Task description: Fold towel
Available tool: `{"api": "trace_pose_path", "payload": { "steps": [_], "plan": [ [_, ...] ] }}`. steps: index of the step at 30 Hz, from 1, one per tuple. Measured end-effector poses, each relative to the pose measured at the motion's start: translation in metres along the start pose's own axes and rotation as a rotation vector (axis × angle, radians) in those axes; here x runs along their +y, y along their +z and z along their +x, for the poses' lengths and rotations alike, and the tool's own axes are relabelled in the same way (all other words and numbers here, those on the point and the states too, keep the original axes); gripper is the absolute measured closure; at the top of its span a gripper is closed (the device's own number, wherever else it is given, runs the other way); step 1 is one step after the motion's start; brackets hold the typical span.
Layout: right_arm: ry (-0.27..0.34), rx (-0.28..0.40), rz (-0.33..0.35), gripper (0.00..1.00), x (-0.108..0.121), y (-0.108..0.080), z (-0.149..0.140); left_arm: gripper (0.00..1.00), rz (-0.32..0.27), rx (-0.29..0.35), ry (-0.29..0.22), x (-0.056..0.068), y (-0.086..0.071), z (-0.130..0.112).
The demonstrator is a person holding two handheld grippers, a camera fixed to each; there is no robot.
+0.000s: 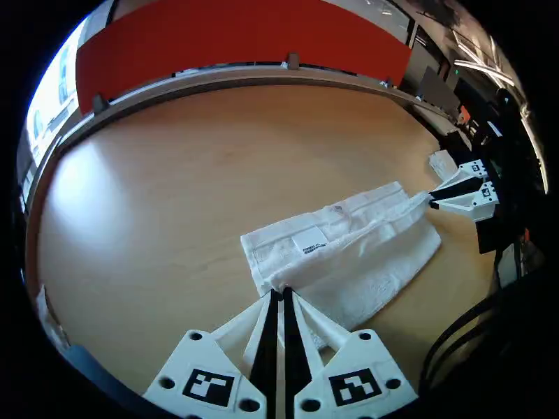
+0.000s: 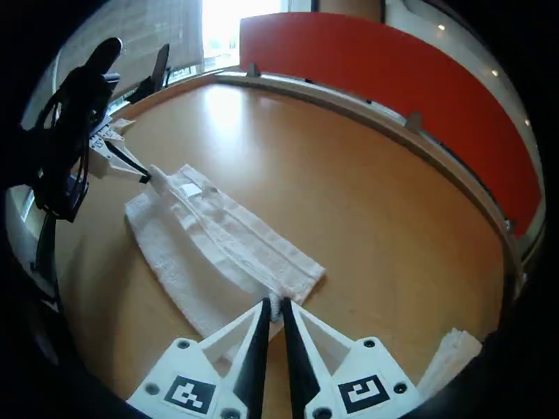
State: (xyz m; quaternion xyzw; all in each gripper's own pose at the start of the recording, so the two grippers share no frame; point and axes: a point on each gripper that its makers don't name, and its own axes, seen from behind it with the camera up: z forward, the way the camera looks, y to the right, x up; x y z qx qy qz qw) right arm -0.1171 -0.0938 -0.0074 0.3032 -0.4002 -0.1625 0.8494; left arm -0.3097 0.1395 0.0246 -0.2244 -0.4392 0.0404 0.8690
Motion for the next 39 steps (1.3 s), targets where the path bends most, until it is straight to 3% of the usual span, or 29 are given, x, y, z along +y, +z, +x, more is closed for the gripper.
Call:
{"api": "trace_pose_path", "payload": {
  "steps": [5, 13, 22, 26, 30, 39],
  "plan": [
    [0.001, -0.011, -0.005, 0.75, 0.004, 0.007, -0.002, 0.88, 0.018, -0.011, -0.017, -0.006, 0.008, 0.001],
    [-0.023, -0.028, -0.02, 0.42, 0.01, 0.013, -0.004, 0.66, 0.042, -0.026, -0.026, -0.013, 0.013, 0.002],
    [-0.02, -0.017, -0.058, 0.3, 0.025, 0.016, 0.004, 0.4, 0.069, -0.023, 0.001, -0.021, 0.013, 0.006],
    [-0.012, 0.007, -0.077, 0.16, 0.031, 0.016, 0.011, 0.39, 0.073, -0.014, -0.003, -0.021, 0.012, 0.01],
    [-0.002, 0.041, -0.075, 0.03, 0.031, 0.012, 0.018, 0.14, 0.062, -0.012, -0.019, -0.019, 0.009, 0.01],
    [-0.008, 0.042, -0.076, 0.01, 0.029, 0.006, 0.013, 0.12, 0.054, -0.005, -0.028, -0.017, 0.004, 0.01]
  ]
}}
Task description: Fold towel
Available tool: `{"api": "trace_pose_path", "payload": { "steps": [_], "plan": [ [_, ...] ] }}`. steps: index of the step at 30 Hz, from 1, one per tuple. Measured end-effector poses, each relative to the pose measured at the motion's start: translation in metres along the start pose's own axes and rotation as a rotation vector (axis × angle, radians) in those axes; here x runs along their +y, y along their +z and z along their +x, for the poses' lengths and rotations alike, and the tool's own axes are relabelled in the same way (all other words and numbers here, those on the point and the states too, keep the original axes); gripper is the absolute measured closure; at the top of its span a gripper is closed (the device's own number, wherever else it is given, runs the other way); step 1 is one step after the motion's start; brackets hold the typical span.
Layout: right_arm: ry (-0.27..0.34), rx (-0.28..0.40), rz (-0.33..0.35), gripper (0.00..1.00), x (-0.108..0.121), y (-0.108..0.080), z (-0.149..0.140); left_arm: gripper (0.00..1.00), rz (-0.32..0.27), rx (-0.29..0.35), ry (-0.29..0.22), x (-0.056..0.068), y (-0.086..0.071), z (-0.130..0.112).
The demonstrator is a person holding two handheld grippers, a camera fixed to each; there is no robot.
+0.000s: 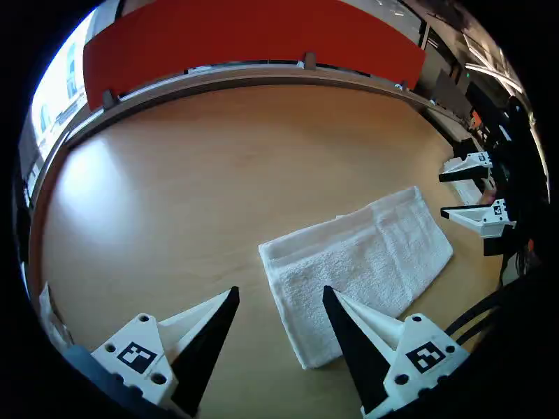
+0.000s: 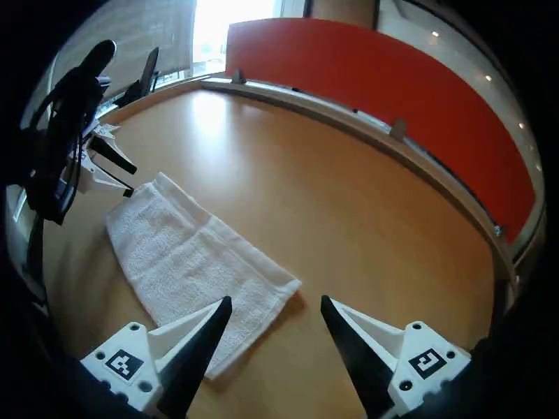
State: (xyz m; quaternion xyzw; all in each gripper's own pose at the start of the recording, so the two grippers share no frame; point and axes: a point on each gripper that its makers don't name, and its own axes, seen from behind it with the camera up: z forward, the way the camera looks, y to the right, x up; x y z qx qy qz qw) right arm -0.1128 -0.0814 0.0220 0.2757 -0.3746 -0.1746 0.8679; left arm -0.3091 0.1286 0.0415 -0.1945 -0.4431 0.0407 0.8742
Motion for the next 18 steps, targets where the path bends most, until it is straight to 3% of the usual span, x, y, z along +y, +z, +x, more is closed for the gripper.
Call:
{"api": "trace_pose_path", "payload": {
  "steps": [18],
  "plan": [
    [0.044, 0.007, 0.001, 0.01, -0.015, -0.027, -0.02, 0.11, 0.043, 0.008, -0.02, 0.005, -0.025, -0.022]
  ]
}}
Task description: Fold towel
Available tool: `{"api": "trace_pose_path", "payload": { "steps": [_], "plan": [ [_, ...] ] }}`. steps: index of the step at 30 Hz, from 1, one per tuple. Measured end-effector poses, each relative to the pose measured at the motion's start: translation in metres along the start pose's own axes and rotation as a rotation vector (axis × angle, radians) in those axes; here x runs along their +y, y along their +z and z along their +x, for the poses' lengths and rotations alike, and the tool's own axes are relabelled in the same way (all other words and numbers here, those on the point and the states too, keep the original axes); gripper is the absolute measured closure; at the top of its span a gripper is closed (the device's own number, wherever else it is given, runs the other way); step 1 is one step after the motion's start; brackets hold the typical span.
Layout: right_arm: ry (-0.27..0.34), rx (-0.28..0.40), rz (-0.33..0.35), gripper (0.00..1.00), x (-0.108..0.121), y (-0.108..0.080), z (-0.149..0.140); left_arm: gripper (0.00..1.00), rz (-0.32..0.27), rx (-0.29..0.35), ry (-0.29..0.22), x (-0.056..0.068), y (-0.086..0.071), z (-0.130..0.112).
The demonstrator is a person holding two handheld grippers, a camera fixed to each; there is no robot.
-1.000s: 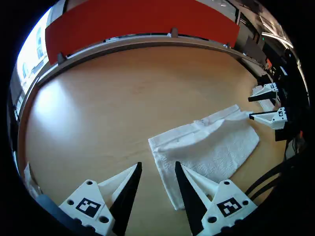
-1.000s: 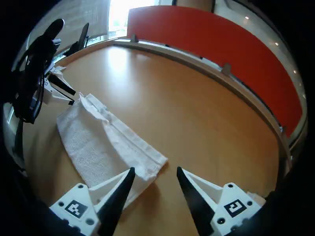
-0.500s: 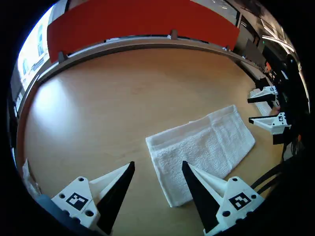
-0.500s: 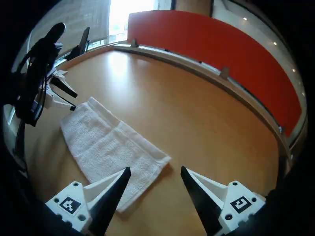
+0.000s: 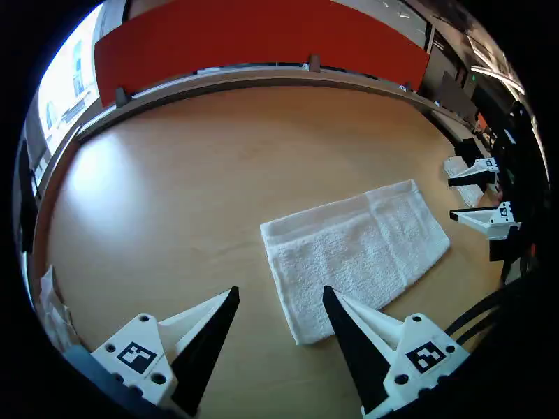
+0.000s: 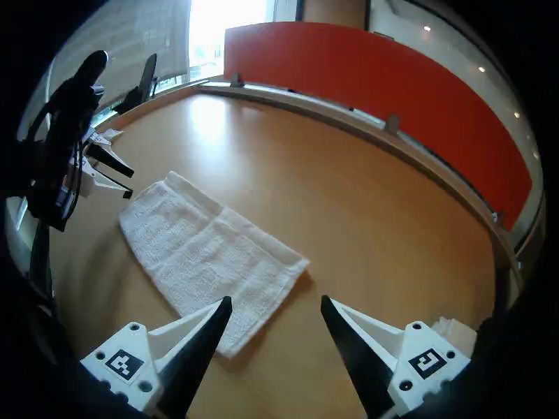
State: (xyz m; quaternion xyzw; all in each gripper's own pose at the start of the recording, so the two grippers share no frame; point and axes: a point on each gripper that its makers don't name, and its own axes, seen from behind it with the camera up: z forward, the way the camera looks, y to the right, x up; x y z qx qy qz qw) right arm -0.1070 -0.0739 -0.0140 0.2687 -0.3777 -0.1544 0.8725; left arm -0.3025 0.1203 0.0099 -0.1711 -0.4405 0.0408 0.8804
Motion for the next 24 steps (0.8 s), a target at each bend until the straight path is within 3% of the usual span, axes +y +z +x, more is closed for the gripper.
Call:
{"api": "trace_pose_path", "payload": {
  "steps": [12, 24],
  "plan": [
    [0.031, -0.003, -0.004, 0.01, -0.011, -0.018, -0.021, 0.12, 0.018, -0.008, -0.006, 0.008, -0.015, -0.024],
    [0.014, -0.011, 0.027, 0.01, -0.02, -0.016, -0.027, 0.12, 0.062, 0.013, -0.046, 0.0, -0.028, -0.031]
  ]
}}
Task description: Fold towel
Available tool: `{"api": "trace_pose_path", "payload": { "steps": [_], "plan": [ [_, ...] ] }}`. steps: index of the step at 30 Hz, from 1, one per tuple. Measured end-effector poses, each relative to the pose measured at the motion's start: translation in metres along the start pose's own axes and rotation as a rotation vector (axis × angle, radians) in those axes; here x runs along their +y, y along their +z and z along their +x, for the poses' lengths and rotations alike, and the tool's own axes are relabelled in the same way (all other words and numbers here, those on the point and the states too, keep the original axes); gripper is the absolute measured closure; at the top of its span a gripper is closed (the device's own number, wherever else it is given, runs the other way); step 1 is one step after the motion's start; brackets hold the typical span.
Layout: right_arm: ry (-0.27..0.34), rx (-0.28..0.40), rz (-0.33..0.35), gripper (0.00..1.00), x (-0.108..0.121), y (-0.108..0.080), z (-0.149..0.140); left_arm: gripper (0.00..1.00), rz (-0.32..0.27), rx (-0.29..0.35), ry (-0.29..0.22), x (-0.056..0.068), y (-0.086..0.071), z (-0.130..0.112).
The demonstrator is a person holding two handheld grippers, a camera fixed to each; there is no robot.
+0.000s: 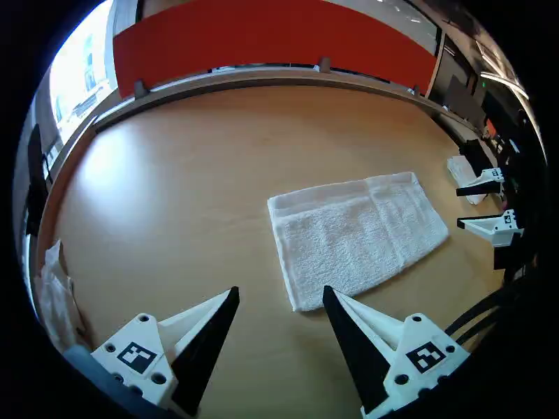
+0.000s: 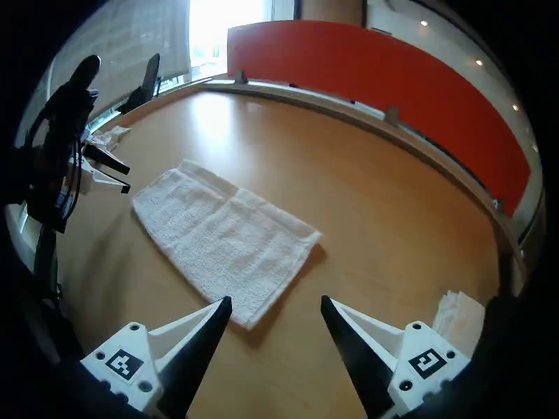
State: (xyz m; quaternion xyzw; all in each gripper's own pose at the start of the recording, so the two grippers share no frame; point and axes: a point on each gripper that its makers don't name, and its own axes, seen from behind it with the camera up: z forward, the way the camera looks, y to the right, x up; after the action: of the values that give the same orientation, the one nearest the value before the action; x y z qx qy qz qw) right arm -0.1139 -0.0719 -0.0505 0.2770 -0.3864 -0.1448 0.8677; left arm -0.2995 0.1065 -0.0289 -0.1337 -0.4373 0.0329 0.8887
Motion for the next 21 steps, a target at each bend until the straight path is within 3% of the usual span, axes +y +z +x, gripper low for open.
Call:
{"api": "trace_pose_path", "payload": {
  "steps": [21],
  "plan": [
    [-0.057, -0.037, 0.055, 0.01, -0.012, 0.01, -0.01, 0.12, 0.076, 0.014, -0.1, -0.016, -0.03, -0.021]
  ]
}}
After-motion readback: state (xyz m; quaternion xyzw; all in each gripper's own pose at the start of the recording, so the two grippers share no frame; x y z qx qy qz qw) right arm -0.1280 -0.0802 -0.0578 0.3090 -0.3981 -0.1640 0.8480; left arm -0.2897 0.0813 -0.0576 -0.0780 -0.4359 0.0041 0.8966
